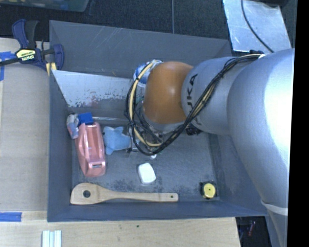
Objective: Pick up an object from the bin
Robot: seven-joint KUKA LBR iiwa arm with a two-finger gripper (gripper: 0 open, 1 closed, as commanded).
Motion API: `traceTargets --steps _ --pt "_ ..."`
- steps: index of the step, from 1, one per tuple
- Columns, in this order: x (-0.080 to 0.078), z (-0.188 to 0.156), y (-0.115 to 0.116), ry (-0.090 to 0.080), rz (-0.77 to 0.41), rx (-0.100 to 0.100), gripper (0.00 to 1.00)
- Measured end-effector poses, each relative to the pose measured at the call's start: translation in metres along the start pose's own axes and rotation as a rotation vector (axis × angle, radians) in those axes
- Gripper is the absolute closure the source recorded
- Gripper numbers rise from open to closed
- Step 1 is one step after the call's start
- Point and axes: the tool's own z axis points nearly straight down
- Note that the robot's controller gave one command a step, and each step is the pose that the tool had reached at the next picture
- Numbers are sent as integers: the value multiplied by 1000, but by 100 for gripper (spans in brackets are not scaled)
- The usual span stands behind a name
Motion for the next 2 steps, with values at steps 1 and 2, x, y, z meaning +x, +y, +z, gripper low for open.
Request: traceTargets --steps 1,2 --pt "0 0 0 0 0 0 100" --pt "1 -7 0 2 0 0 100"
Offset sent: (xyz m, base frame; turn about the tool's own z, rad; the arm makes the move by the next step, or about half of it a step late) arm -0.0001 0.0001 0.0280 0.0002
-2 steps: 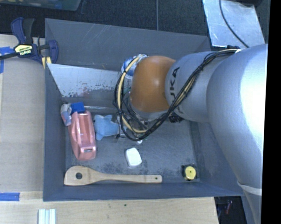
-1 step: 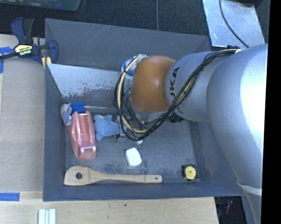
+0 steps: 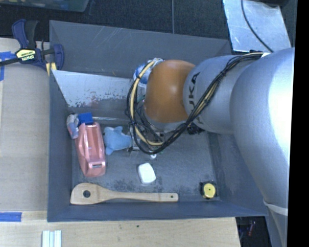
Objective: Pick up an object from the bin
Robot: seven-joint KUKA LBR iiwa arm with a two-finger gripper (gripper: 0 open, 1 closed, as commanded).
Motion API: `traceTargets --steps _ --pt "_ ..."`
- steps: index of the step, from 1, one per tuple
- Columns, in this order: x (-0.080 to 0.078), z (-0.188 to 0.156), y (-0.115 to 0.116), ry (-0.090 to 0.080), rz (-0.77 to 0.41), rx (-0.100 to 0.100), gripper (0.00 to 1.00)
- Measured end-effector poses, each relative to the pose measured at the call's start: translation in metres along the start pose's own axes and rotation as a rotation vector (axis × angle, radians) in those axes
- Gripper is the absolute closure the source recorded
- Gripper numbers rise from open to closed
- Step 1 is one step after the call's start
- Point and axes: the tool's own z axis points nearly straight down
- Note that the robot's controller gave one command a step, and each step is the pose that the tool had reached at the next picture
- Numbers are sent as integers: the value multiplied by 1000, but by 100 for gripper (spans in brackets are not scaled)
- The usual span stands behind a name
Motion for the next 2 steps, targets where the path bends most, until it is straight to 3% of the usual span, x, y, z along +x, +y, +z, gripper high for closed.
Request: traceTargets --steps 2 --pt "-2 -29 0 -8 0 -2 100"
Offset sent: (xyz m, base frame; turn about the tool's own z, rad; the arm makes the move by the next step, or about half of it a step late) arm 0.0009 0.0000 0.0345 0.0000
